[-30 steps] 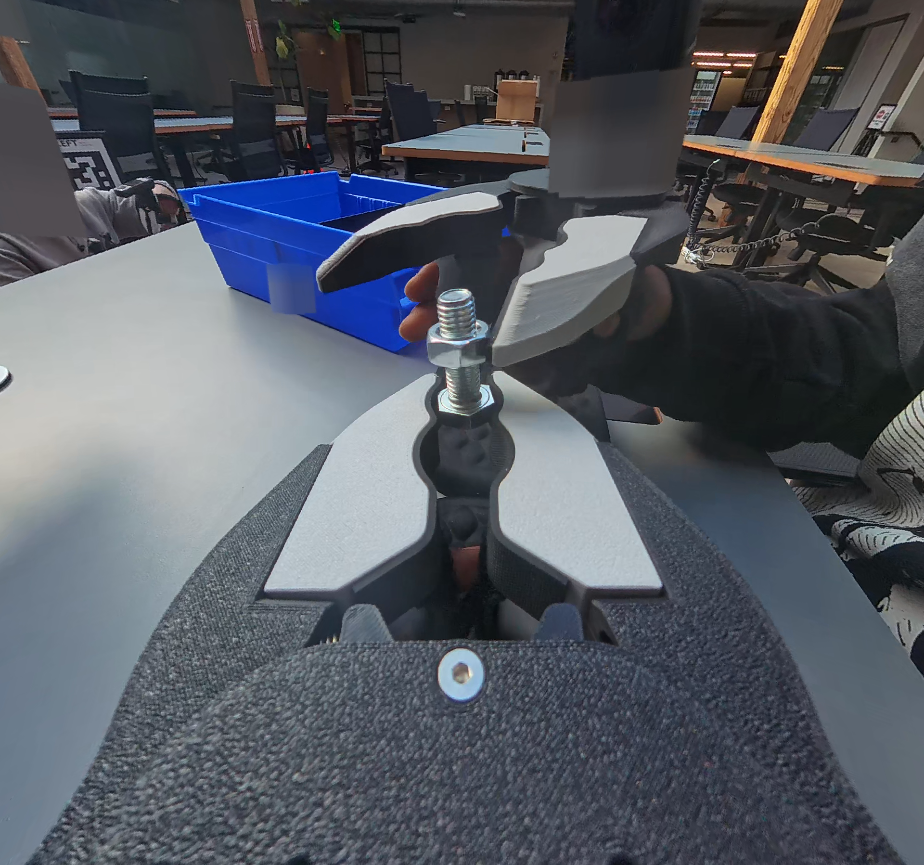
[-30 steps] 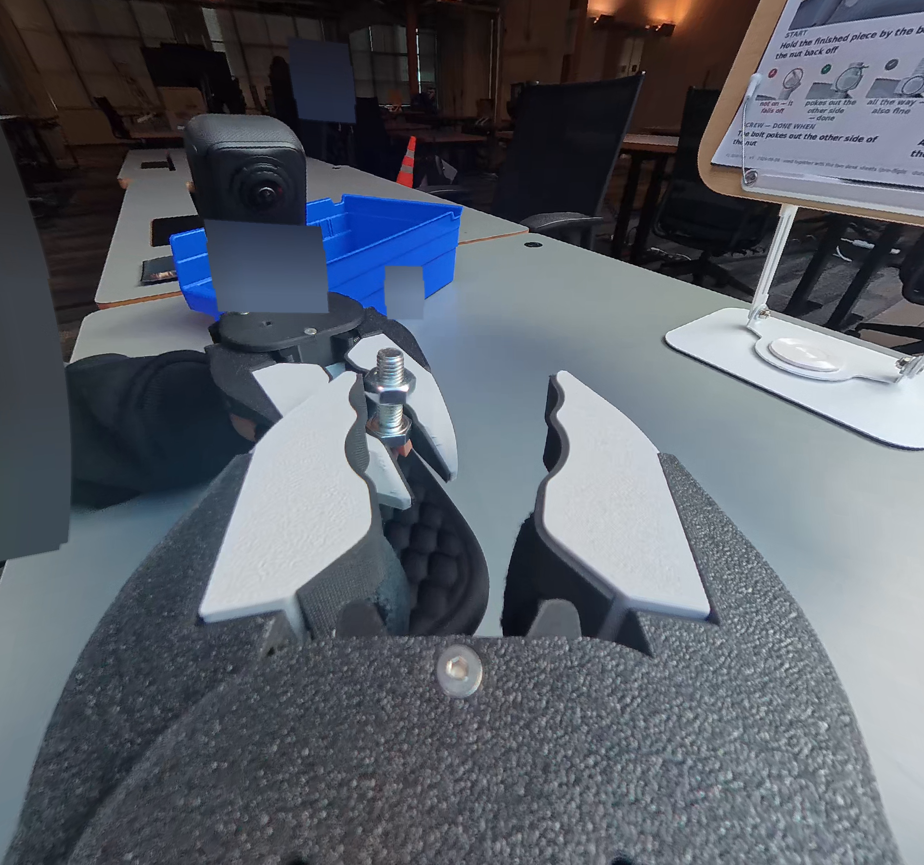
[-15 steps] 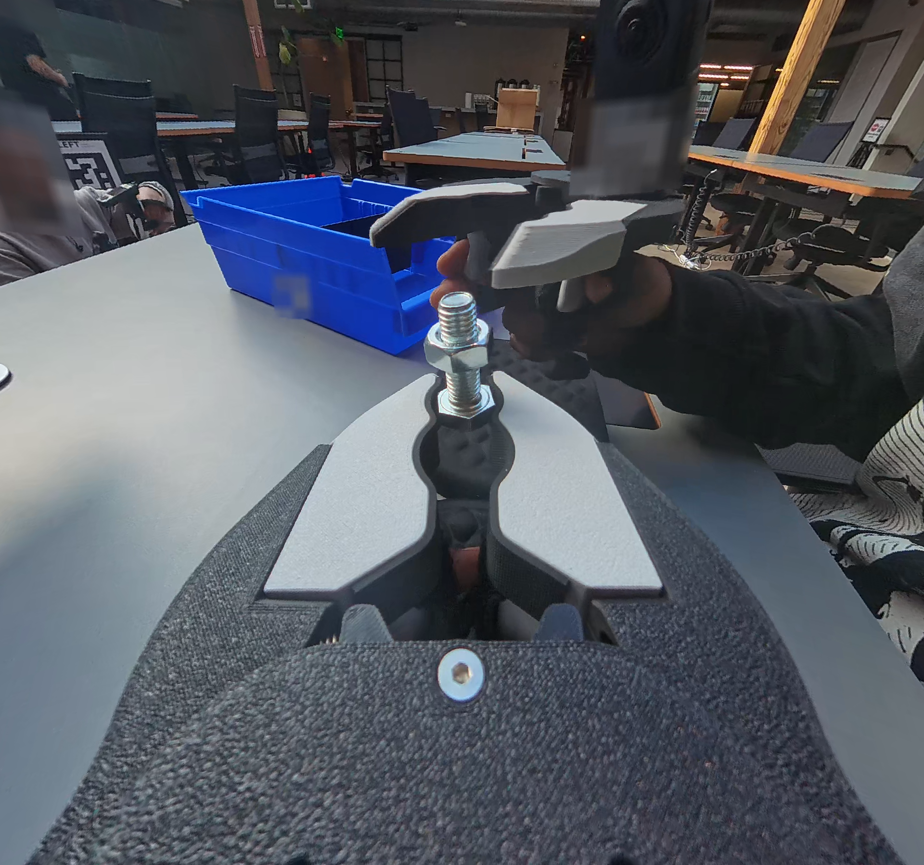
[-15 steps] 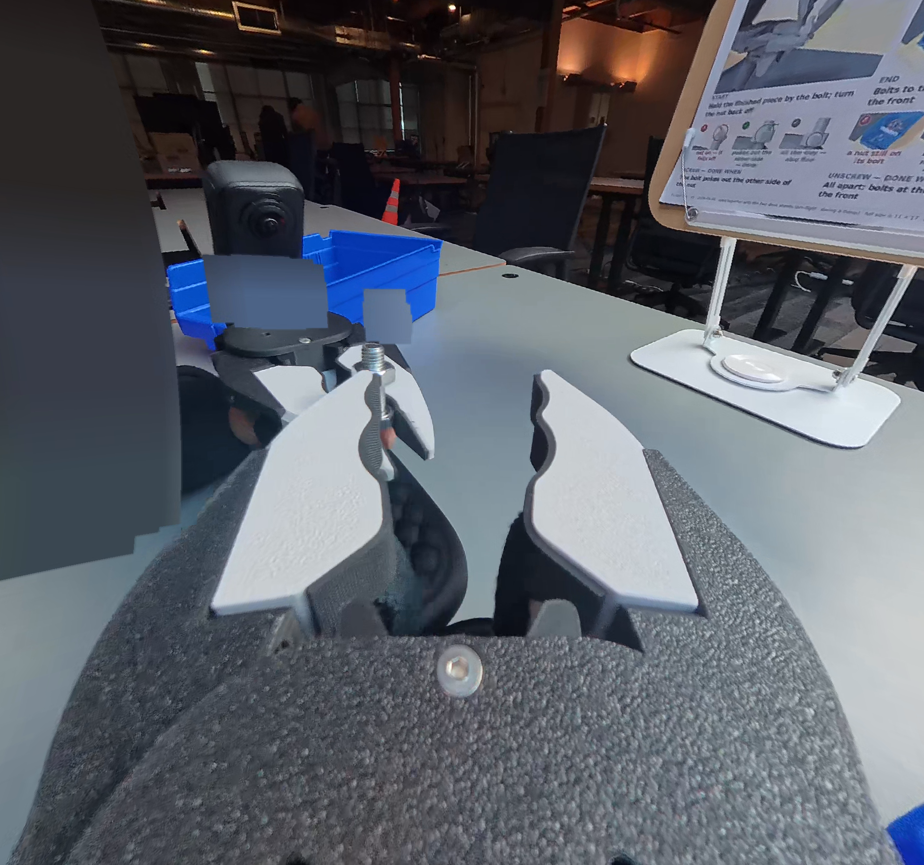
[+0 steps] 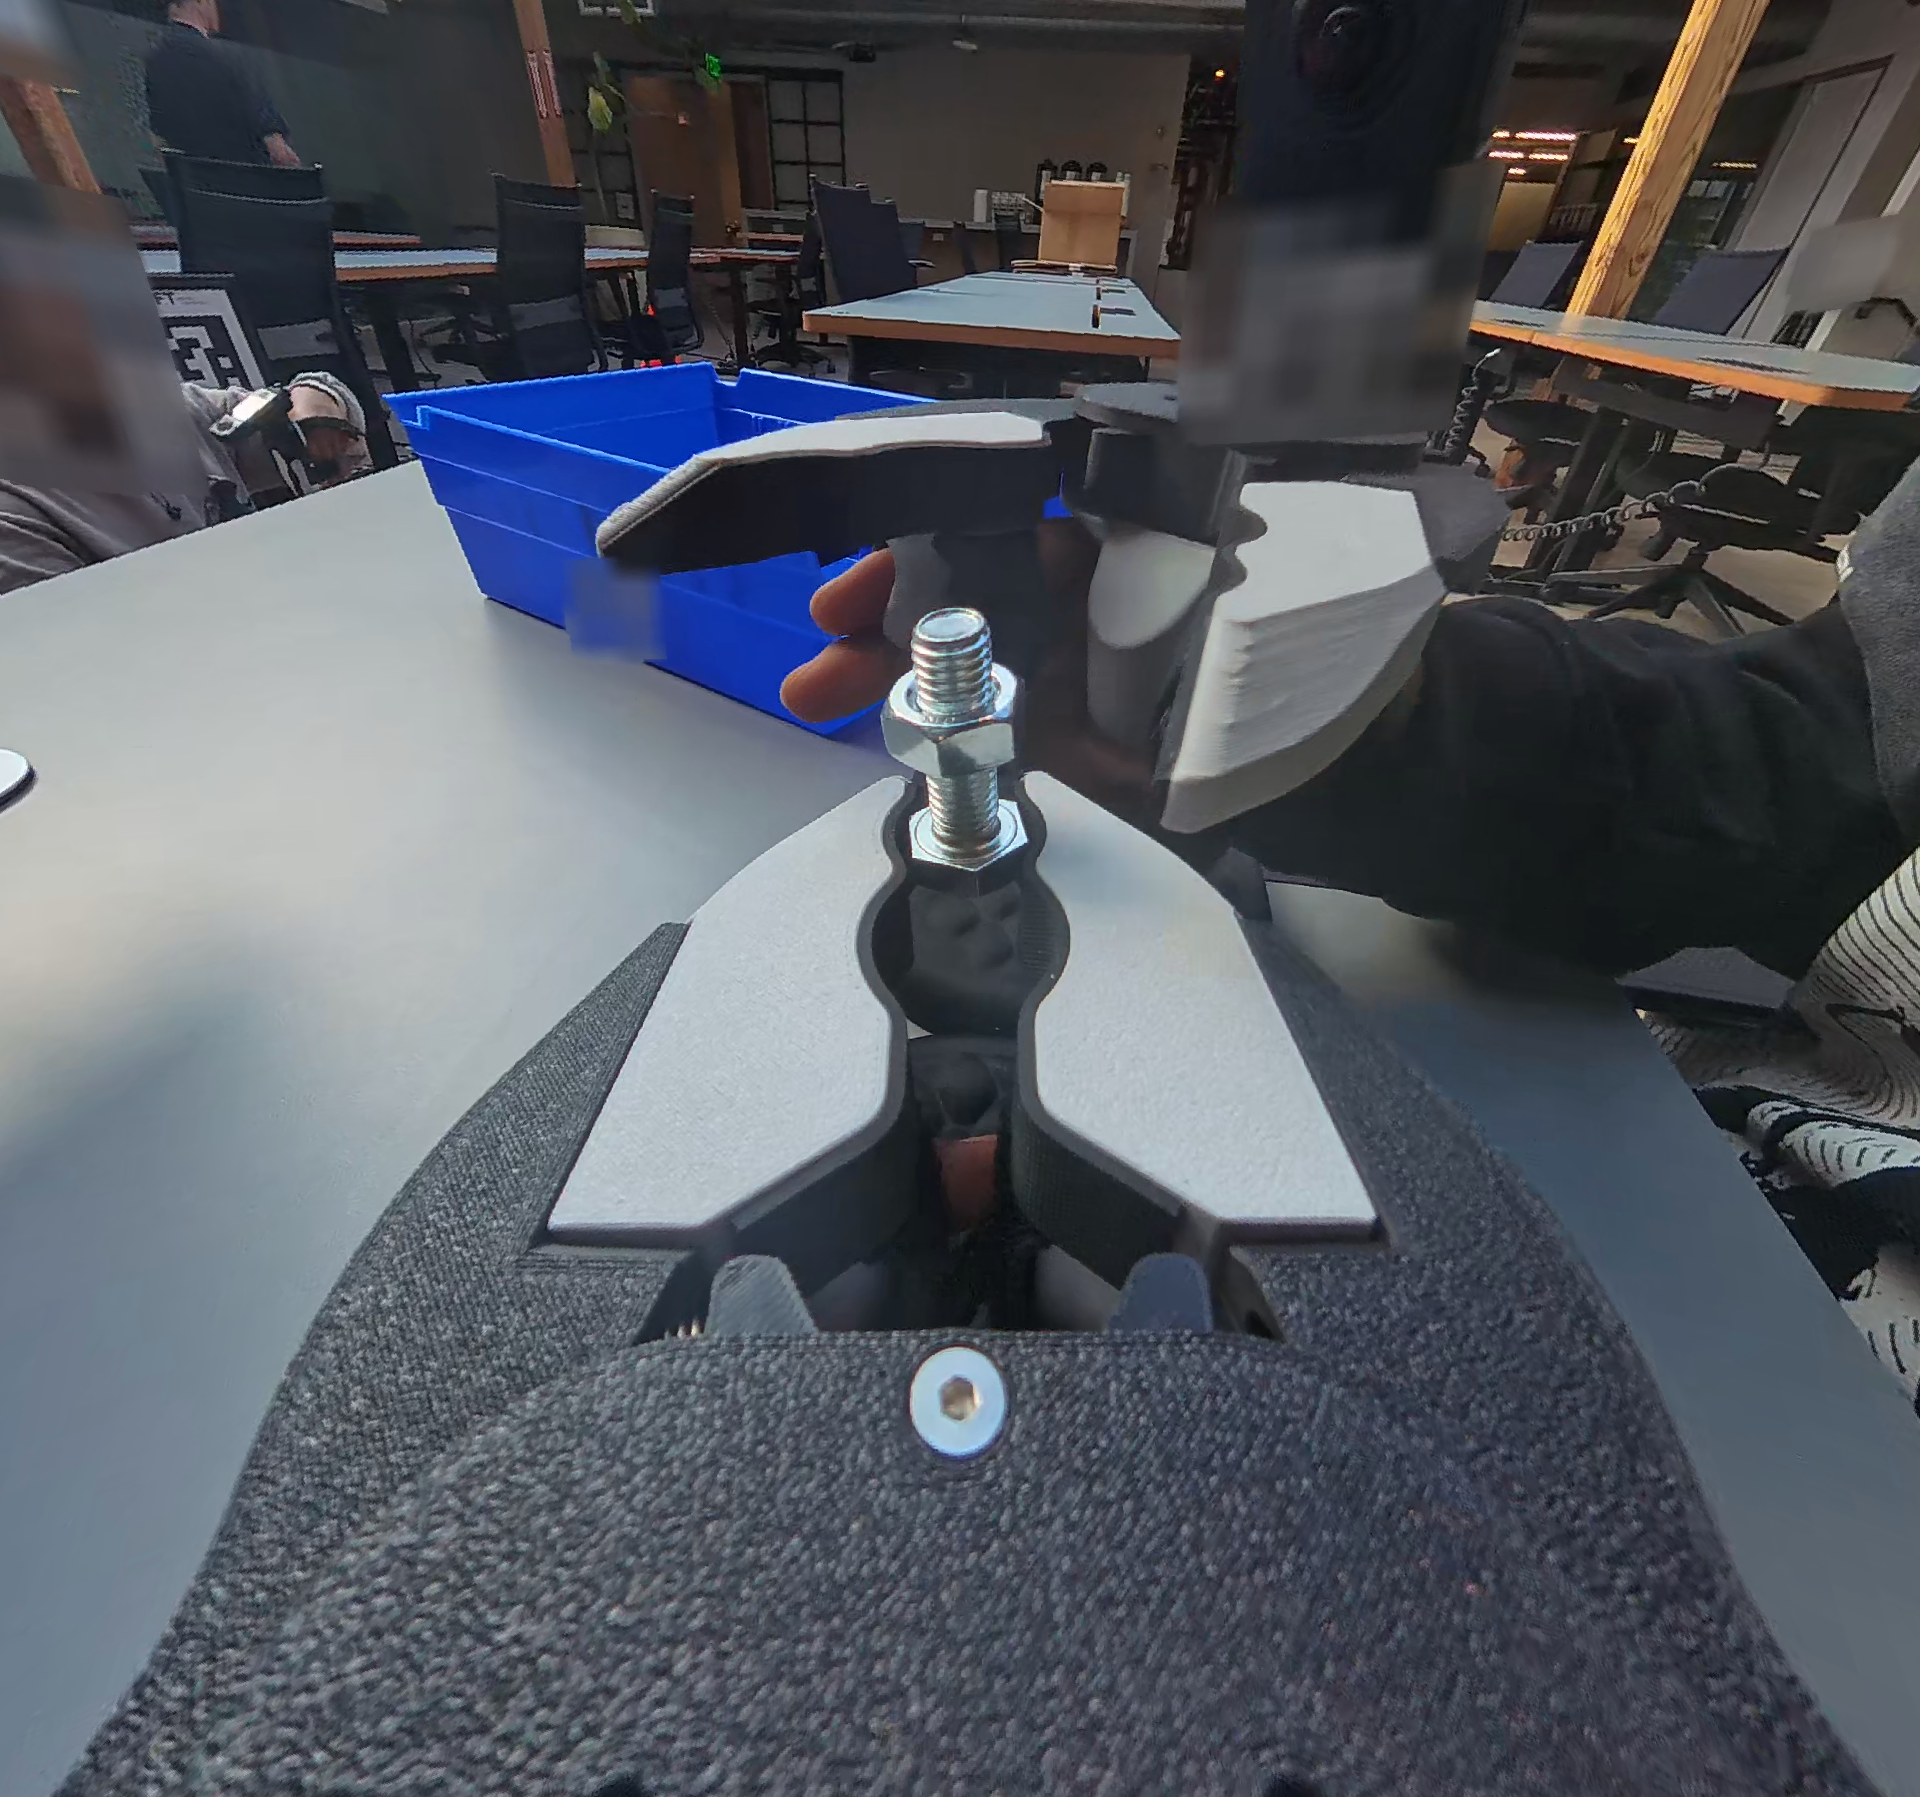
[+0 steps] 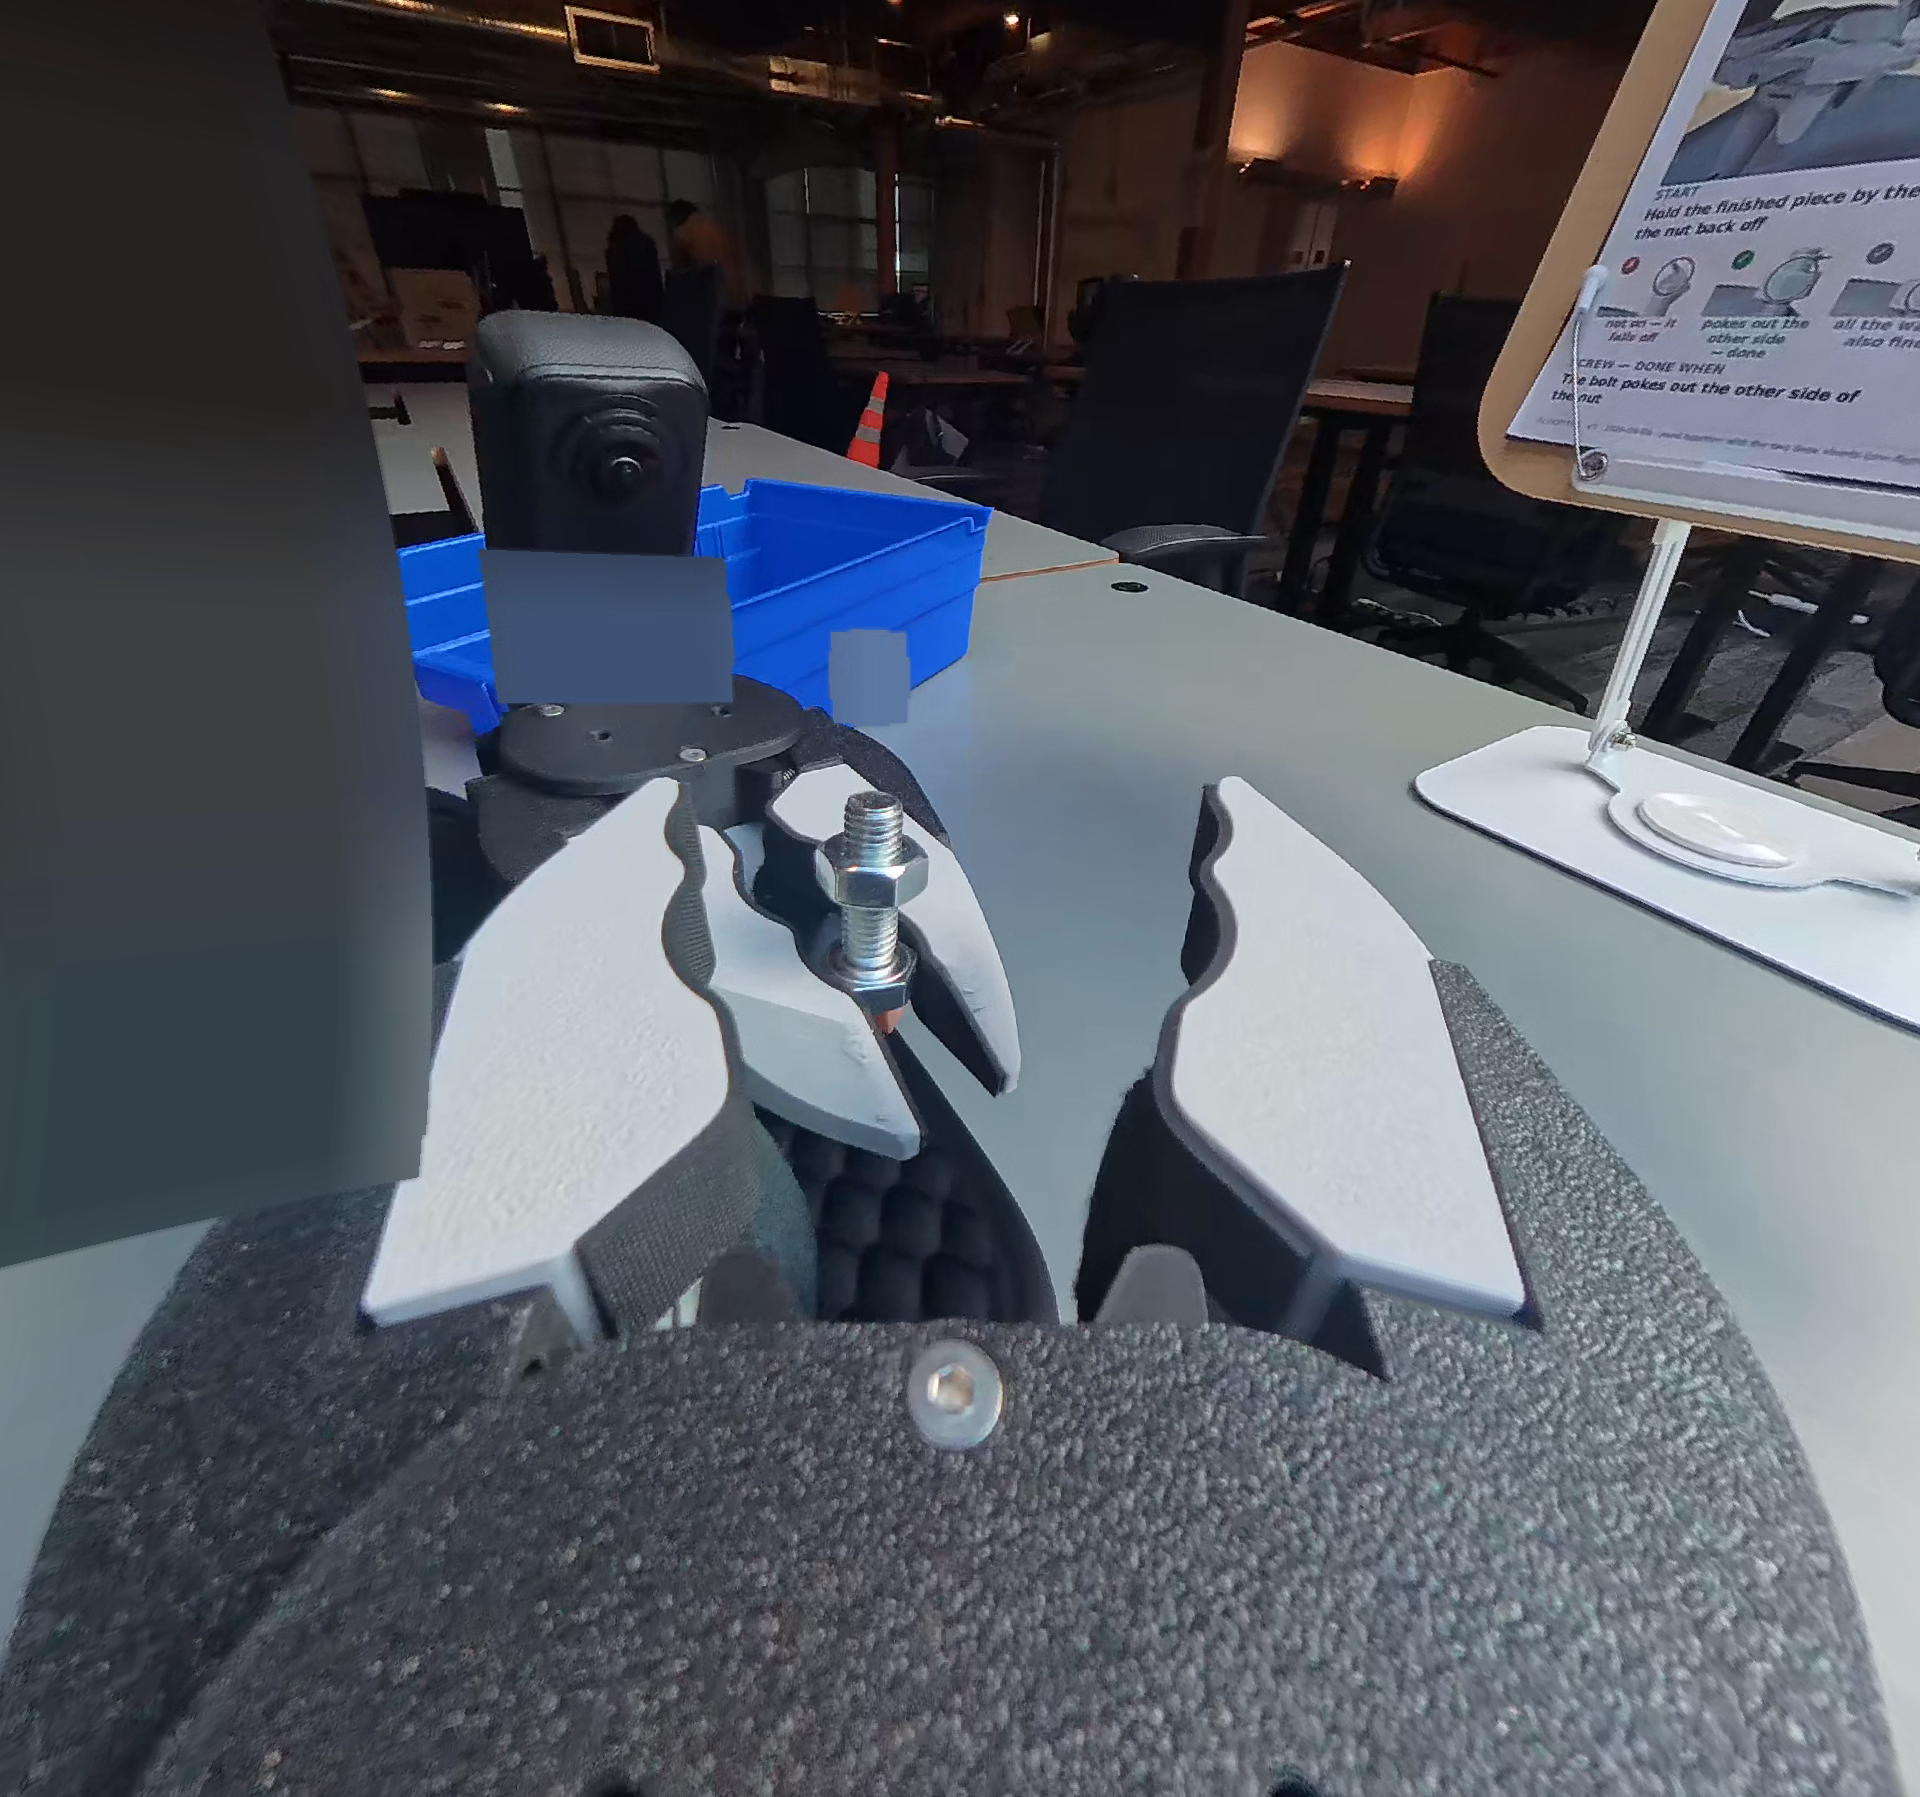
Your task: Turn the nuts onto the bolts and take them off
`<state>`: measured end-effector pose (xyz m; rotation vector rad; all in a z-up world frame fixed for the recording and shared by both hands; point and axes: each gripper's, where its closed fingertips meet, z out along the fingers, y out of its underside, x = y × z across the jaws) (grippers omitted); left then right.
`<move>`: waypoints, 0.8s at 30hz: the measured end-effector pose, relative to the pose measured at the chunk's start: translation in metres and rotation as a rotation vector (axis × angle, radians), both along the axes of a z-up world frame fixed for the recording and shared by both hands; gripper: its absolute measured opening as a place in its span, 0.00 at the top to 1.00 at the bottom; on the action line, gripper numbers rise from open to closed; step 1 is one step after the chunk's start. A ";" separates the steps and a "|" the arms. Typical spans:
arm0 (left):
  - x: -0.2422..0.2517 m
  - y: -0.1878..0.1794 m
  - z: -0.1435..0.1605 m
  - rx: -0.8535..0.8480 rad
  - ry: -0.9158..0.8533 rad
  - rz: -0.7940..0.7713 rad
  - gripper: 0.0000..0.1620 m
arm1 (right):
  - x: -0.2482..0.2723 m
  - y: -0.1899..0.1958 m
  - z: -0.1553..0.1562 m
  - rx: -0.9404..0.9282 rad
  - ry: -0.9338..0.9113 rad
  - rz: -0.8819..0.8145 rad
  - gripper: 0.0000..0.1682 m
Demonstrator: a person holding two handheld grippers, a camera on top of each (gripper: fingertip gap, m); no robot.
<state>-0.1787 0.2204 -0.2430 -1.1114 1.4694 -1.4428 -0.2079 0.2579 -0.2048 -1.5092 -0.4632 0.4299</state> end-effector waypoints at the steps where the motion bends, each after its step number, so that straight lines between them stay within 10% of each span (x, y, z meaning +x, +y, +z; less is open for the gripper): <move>1: 0.000 0.000 0.000 -0.002 0.001 0.000 0.90 | -0.001 0.001 0.000 0.002 0.001 -0.001 0.47; 24: 0.001 -0.001 0.000 0.005 0.007 -0.006 0.91 | 0.040 -0.011 -0.008 -0.019 -0.048 -0.134 0.62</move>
